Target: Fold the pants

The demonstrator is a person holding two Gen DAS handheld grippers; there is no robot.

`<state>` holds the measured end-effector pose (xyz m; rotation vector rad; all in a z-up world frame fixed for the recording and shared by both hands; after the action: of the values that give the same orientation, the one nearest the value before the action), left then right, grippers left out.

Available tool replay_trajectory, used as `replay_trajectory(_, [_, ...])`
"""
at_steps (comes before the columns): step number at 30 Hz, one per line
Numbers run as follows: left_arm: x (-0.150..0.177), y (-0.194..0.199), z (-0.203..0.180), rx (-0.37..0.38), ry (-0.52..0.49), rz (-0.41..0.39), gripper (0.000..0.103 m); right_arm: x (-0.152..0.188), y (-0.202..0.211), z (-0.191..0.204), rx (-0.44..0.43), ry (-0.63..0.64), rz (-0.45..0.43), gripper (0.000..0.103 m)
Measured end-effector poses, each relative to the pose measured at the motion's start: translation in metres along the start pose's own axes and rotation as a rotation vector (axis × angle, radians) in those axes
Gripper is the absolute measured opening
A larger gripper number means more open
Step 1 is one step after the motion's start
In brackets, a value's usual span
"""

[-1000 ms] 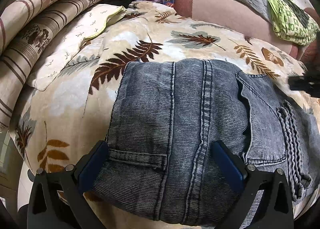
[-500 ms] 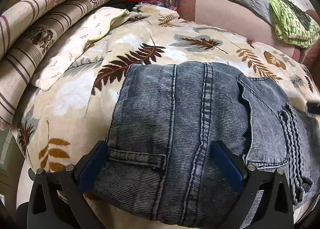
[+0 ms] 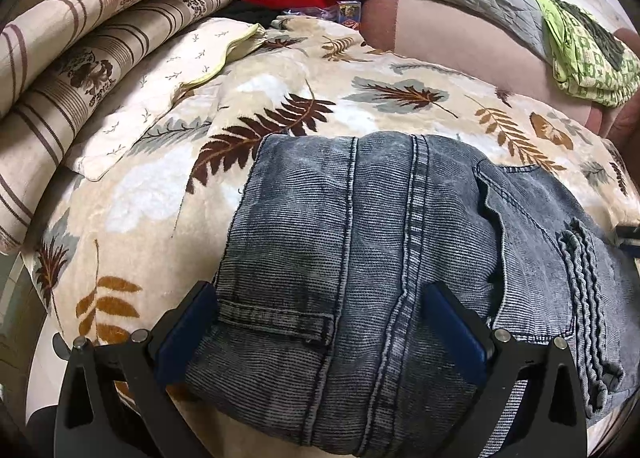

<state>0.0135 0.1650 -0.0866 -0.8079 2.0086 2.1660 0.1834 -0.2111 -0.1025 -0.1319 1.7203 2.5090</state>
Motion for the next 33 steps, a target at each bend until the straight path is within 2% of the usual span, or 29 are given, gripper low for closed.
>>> replay_trajectory(1, [0.0,0.0,0.0,0.003,0.003,0.001,0.103,0.004,0.014,0.004,-0.02,0.009,-0.045,0.057])
replay_trajectory(4, [-0.002,-0.001,0.0,0.005,0.006,0.003,0.103,0.021,0.042,0.02,-0.006,0.072,-0.122,0.057])
replay_trajectory(6, [-0.002,-0.001,0.001,0.009,0.011,0.005,0.103,0.038,0.05,0.023,-0.063,0.089,-0.14,0.064])
replay_trajectory(8, [-0.003,-0.001,0.001,0.012,0.01,0.007,0.103,0.05,0.039,0.022,-0.056,0.1,-0.107,0.072])
replay_trajectory(10, [-0.003,-0.001,0.0,0.014,0.01,0.008,0.103,0.053,-0.001,0.009,0.052,0.095,0.015,0.072])
replay_trajectory(12, [-0.002,0.0,0.0,0.014,0.007,0.011,0.103,0.055,0.0,0.008,0.065,0.091,-0.031,0.072])
replay_trajectory(14, [-0.002,0.0,0.001,0.023,0.015,0.016,0.103,0.059,0.014,0.025,0.07,0.092,-0.037,0.072])
replay_trajectory(17, [-0.002,0.001,0.002,0.031,0.016,0.023,0.103,0.072,0.038,0.061,0.099,0.181,-0.086,0.072])
replay_trajectory(19, [-0.002,0.002,0.003,0.038,0.017,0.027,0.103,0.089,0.046,0.085,0.053,0.244,-0.095,0.073])
replay_trajectory(22, [0.0,0.004,0.005,0.052,0.019,0.031,0.103,0.103,0.025,0.098,0.025,0.274,-0.029,0.074])
replay_trajectory(24, [0.001,0.006,0.007,0.068,0.024,0.033,0.103,0.108,-0.017,0.09,0.089,0.256,0.081,0.075])
replay_trajectory(25, [0.001,0.007,0.008,0.075,0.025,0.033,0.103,0.108,-0.028,0.086,0.106,0.249,0.102,0.075])
replay_trajectory(26, [0.002,0.008,0.009,0.078,0.025,0.031,0.103,0.11,-0.023,0.09,0.121,0.259,0.06,0.075])
replay_trajectory(27, [0.002,0.009,0.01,0.083,0.03,0.029,0.103,0.111,-0.018,0.095,0.138,0.256,0.072,0.075])
replay_trajectory(28, [0.002,0.009,0.011,0.089,0.037,0.033,0.103,0.111,-0.01,0.1,0.123,0.251,0.084,0.075])
replay_trajectory(31, [0.0,0.011,0.013,0.109,0.052,0.032,0.103,0.108,0.016,0.119,0.135,0.289,0.021,0.075])
replay_trajectory(33, [-0.001,0.012,0.014,0.121,0.06,0.031,0.103,0.104,0.026,0.132,0.101,0.311,-0.001,0.075])
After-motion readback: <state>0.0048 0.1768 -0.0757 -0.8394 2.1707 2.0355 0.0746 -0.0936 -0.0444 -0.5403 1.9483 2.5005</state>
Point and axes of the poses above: each gripper's, at about its wrist camera, not at the fingertips, and y roughly against the way its jaws point, z to its left, x to its underside, the point moved 2 cm from there along -y, roughly the way its jaws point, and after that the axes turned 13 degrees about z, right-handed, at the moved point
